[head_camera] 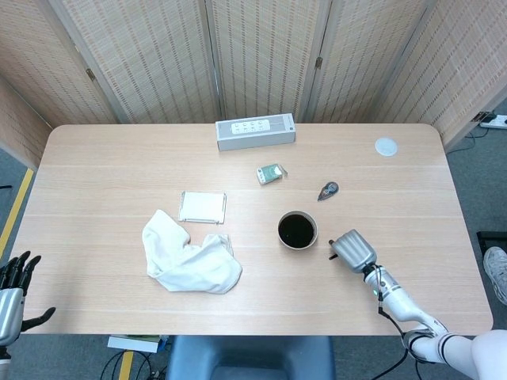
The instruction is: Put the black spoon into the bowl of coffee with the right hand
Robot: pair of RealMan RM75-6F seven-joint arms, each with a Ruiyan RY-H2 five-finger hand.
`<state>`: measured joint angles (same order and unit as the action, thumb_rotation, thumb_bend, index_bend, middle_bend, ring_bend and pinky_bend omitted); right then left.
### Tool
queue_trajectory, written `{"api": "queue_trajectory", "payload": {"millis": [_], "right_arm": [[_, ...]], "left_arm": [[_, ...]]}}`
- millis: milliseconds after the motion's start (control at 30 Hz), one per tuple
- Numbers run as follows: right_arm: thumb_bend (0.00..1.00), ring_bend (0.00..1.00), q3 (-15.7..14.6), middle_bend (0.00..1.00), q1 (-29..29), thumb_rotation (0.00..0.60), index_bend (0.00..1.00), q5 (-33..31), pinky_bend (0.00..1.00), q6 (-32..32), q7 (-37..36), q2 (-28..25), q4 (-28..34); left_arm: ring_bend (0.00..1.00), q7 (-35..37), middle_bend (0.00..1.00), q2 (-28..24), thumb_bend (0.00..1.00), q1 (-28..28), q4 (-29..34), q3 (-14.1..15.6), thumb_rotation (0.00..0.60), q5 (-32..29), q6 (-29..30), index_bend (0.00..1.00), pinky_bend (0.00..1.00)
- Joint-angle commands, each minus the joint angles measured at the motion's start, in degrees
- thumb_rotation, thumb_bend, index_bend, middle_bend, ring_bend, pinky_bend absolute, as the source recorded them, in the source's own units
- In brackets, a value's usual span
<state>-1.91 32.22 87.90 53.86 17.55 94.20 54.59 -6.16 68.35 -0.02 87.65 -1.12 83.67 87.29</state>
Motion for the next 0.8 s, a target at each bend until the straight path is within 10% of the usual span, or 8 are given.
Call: {"api": "queue_trajectory", "payload": {"millis": [33,800], "right_arm": [[0.26,1.00,0.00,1.00,0.08,0.600,0.52,-0.12,1.00,-0.23,-0.12,0.06,-0.18],[0.29,1.00,-0.12,1.00,0.83,0.600,0.52,-0.99,1.00,-2.24,-0.60,0.87,-1.23]], "left_arm": [[0.07,-0.02,0.06,-0.01,0.15,0.00,-0.04,-0.02,0.600,-0.04,-0.05,0.12,0.14],[0.07,-0.24,0.06,0.14,0.15,0.02,-0.23,-0.09,0.600,-0.28,-0.34,0.12,0.14]]}}
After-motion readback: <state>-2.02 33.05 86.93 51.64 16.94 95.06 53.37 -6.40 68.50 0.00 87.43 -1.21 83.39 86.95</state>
